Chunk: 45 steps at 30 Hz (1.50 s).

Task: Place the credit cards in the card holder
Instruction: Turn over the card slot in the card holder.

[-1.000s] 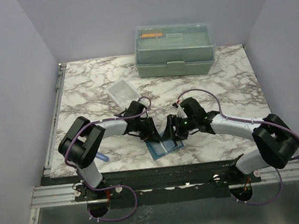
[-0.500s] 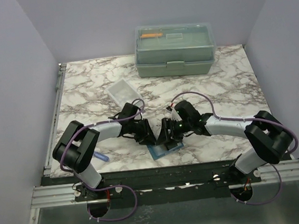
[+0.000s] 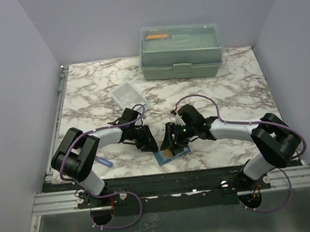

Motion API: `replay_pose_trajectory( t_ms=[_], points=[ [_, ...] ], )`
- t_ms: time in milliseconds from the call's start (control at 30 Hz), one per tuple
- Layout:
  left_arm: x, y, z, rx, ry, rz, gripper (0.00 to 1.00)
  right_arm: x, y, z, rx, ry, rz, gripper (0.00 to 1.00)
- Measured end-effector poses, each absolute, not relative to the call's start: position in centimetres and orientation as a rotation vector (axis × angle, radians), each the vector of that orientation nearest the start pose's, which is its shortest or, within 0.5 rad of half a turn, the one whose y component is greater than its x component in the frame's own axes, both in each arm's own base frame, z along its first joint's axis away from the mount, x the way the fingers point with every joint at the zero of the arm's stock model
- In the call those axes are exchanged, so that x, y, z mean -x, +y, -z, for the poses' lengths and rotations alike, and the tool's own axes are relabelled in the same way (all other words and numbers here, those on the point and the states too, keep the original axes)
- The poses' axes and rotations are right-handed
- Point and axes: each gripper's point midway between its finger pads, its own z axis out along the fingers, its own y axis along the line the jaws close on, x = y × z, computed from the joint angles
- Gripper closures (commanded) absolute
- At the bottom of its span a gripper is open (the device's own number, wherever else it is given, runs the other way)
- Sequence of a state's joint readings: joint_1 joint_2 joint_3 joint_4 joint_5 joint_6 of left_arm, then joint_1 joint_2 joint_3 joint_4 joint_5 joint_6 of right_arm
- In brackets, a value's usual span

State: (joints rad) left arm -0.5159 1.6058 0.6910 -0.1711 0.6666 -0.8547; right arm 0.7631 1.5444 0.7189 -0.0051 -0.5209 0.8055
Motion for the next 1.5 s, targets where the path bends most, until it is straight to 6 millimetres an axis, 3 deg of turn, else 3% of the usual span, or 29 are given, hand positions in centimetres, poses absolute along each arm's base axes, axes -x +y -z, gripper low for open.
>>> replay_pose_trajectory(
  t_ms=[333, 600, 833, 1500],
  points=[
    [-18.7, -25.9, -3.7, 0.248, 2.933, 1.243, 0.73, -17.7, 33.5, -5.4, 0.339, 2.731, -0.936, 0.31],
    [-18.6, -25.9, -3.6, 0.248, 2.934, 1.242, 0.74, -17.9, 32.1, -4.2, 0.355, 2.768, -0.710, 0.35],
    [-18.4, -25.7, -3.6, 0.248, 2.938, 1.239, 0.74, -17.6, 31.6, -3.9, 0.354, 2.783, -0.665, 0.48],
    [-18.3, -25.7, -4.2, 0.230, 2.923, 1.244, 0.69, -18.4, 30.5, -5.3, 0.304, 2.736, -0.607, 0.55]
  ],
)
